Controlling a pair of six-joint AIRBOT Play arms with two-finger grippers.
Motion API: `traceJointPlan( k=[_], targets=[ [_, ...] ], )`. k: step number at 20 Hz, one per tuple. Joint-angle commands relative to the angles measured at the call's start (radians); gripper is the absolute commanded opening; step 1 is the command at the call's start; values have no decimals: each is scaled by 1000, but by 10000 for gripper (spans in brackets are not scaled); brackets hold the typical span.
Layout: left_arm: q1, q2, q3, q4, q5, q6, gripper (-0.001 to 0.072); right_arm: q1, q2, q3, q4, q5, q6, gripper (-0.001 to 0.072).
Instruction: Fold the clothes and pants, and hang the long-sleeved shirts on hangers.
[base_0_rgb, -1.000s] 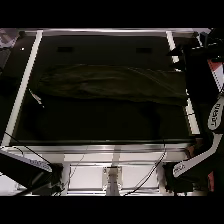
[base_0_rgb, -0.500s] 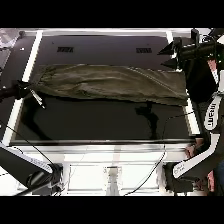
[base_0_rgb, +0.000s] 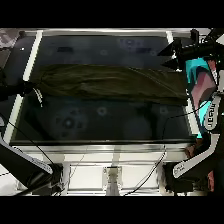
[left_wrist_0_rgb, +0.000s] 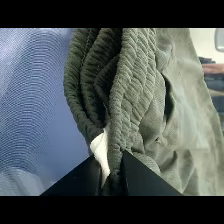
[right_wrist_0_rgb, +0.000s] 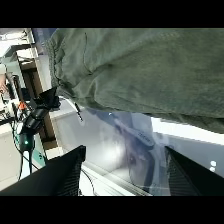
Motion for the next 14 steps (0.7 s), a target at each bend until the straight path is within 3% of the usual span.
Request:
traceJointPlan(
  k=[1,5,10,14],
  targets=[
    [-2,0,1,0,5,23,50,1,1,1,-7,-9,0,571],
    [0,18,1,4,-79,16,47,1,1,1,-24,-81,0,571],
    [10,60,1,-29,-55,-12,52,1,0,1,-73,-131,-1,572],
    [40,65,1,-58,-61,-129,49,1,-1,1,-136,-151,-31,571]
  ],
)
